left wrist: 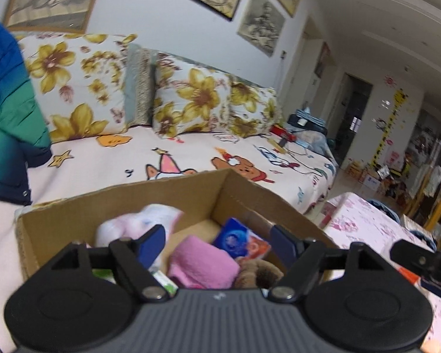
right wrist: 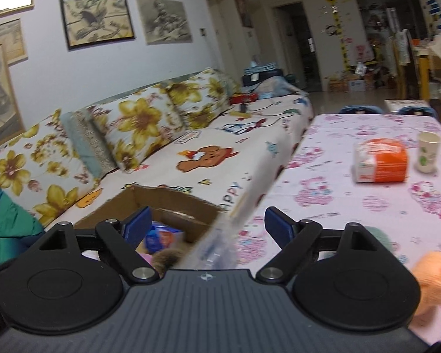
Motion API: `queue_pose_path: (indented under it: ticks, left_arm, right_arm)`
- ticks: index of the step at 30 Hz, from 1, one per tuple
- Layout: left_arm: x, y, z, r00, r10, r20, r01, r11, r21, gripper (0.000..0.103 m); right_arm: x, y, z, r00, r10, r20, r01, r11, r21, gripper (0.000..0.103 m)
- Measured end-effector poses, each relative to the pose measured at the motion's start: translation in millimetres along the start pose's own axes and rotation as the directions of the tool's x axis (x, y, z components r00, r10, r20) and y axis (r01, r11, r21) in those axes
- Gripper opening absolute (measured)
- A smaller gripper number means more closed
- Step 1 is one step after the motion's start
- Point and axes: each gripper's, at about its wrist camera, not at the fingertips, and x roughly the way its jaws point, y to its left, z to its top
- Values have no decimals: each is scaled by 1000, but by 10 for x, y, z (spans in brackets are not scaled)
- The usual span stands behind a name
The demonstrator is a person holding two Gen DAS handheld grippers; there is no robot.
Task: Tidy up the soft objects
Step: 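Move both tools back over the table toward the remaining items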
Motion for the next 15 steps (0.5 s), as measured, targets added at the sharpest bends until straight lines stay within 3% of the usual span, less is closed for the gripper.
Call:
queue_pose_path:
  ticks: [15]
  left_arm:
    - [-146, -479, -179, 996, -78, 52, 64, 971, 232, 96]
  right_arm:
    - [-311, -199, -201, 994, -105, -33, 105, 994, 5, 103]
